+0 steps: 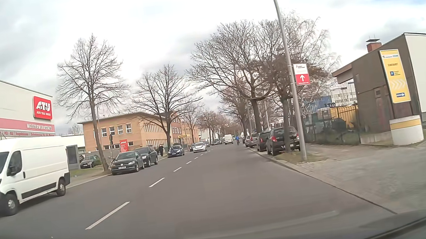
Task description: Follow the waypoints while adhering to traffic rules and regulations
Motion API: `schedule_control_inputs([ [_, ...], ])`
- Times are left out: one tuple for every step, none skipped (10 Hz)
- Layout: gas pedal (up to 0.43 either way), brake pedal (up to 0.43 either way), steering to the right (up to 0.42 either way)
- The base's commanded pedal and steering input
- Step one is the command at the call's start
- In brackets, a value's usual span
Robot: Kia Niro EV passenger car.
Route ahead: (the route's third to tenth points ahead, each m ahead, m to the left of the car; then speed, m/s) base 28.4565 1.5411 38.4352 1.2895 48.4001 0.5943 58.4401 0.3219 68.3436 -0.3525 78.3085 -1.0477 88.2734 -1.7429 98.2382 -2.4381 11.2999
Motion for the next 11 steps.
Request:
schedule_control_inputs([
  [0.189, 0.0, 0.007],
  [0.189, 0.0, 0.007],
  [0.189, 0.0, 0.007],
  [0.189, 0.0, 0.007],
  [0.197, 0.0, 0.007],
  [0.197, 0.0, 0.007],
  [0.197, 0.0, 0.006],
  [0.197, 0.0, 0.006],
  [0.197, 0.0, 0.006],
  [0.197, 0.0, 0.005],
  [0.197, 0.0, 0.006],
])
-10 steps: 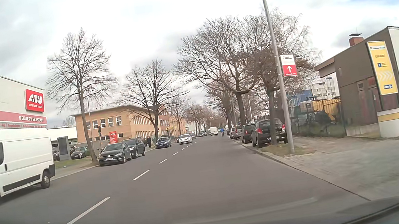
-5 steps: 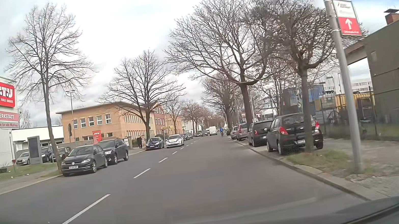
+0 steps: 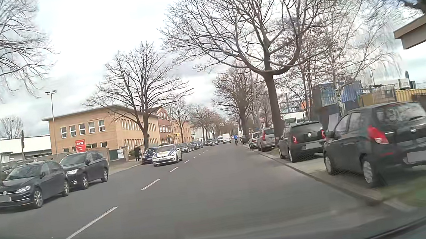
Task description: Follow the waypoints while adhering to traffic rules and regulations
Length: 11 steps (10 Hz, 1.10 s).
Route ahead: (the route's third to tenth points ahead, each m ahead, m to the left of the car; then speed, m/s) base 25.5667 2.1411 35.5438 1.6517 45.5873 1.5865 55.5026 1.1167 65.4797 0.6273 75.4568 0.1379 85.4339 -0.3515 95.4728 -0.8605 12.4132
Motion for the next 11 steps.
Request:
schedule_control_inputs([
  [0.189, 0.0, 0.006],
  [0.177, 0.0, 0.006],
  [0.177, 0.0, 0.006],
  [0.177, 0.0, 0.005],
  [0.177, 0.0, 0.006],
  [0.169, 0.0, 0.006],
  [0.169, 0.0, 0.005],
  [0.157, 0.0, 0.006],
  [0.118, 0.0, 0.005],
  [0.028, 0.0, 0.006],
  [0.0, 0.0, 0.006],
])
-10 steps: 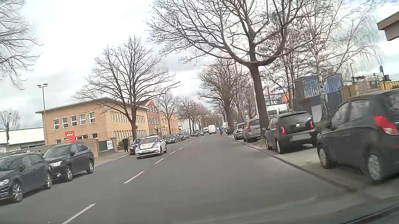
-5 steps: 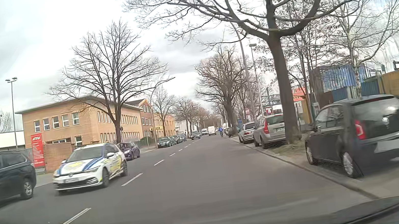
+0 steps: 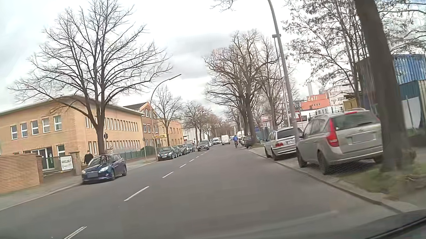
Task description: Follow the waypoints while adhering to traffic rules and regulations
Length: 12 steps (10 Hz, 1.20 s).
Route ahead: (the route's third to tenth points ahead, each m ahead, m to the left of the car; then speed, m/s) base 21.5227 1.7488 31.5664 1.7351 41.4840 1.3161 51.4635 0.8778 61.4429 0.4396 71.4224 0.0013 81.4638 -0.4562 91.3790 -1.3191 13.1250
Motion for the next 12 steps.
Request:
schedule_control_inputs([
  [0.0, 0.0, 0.006],
  [0.0, 0.0, 0.006],
  [0.0, 0.0, 0.006],
  [0.0, 0.0, 0.005],
  [0.0, 0.0, 0.005],
  [0.0, 0.0, 0.006],
  [0.0, 0.0, 0.006],
  [0.0, 0.0, 0.006],
  [0.0, 0.0, 0.006],
  [0.0, 0.0, 0.005],
  [0.0, 0.0, 0.005],
  [0.0, 0.0, 0.005],
])
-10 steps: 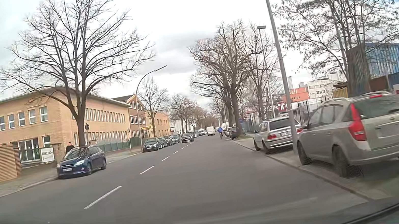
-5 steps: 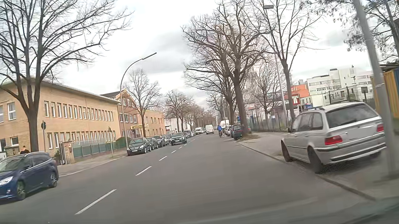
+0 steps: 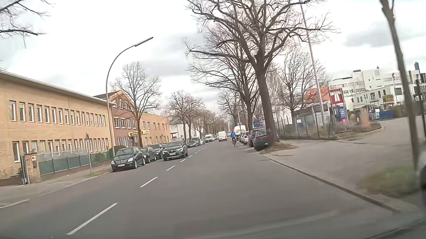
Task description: Follow the waypoints while adhering to traffic rules and regulations
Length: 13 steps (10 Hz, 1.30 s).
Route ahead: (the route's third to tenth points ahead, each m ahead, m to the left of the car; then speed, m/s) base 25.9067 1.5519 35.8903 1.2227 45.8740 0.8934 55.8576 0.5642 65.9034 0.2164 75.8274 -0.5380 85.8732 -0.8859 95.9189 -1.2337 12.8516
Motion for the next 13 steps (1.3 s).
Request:
schedule_control_inputs([
  [0.0, 0.0, 0.006],
  [0.0, 0.0, 0.006],
  [0.0, 0.0, 0.005],
  [0.0, 0.0, 0.005],
  [0.0, 0.0, 0.003],
  [0.0, 0.0, 0.0],
  [0.0, 0.0, 0.0],
  [0.0, 0.0, 0.0],
  [0.008, 0.0, 0.0],
  [0.02, 0.0, 0.0],
  [0.039, 0.0, 0.0],
  [0.047, 0.0, 0.0],
  [0.059, 0.0, -0.001],
])
